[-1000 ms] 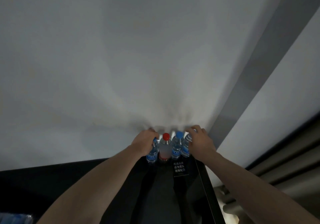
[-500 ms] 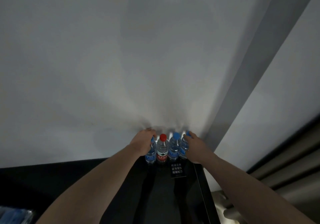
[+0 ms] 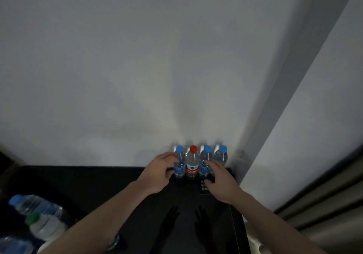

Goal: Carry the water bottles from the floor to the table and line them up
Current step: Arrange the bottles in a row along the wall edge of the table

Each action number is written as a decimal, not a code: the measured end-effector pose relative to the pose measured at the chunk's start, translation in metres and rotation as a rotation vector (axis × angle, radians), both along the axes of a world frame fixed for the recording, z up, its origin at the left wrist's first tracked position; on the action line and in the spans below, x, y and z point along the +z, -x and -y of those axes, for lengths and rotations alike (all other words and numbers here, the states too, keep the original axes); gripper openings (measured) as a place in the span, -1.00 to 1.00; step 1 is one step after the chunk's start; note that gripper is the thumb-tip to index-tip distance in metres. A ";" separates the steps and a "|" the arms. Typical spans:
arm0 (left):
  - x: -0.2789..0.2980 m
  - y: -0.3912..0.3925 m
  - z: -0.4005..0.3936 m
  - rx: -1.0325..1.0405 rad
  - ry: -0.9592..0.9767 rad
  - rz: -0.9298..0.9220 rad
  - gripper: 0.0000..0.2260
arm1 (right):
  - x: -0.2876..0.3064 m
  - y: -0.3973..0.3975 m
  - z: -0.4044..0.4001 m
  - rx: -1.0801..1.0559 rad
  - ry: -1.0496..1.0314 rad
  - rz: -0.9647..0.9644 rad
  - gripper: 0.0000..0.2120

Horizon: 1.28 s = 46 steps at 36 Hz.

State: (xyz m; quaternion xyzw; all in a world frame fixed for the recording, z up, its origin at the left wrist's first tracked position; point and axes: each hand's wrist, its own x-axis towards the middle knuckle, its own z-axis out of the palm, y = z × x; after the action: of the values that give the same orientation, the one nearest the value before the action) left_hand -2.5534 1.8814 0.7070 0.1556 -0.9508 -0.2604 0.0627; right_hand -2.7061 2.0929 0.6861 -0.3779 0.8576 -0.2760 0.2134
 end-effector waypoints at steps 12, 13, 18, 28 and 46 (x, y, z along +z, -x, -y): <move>0.005 -0.223 -0.051 0.355 -0.129 0.054 -0.69 | -0.009 -0.156 0.001 0.143 -0.034 0.285 -0.38; 0.005 -0.237 -0.053 0.379 -0.145 0.060 -0.69 | -0.010 -0.168 0.005 0.153 -0.037 0.296 -0.38; 0.002 -0.296 -0.034 0.355 -0.174 0.123 -0.70 | -0.015 -0.222 0.024 0.200 -0.028 0.331 -0.42; -0.002 -0.396 0.048 0.401 -0.150 0.039 -0.70 | -0.011 -0.316 0.087 0.121 -0.032 0.313 -0.40; -0.016 -0.457 0.146 0.342 -0.115 0.017 -0.71 | -0.011 -0.374 0.181 0.111 -0.127 0.071 -0.36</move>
State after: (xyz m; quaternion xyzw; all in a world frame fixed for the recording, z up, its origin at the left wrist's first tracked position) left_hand -2.0967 1.7356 0.6911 0.3205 -0.8944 -0.2988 0.0893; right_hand -2.3318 1.9114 0.6750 -0.4005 0.8430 -0.2222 0.2822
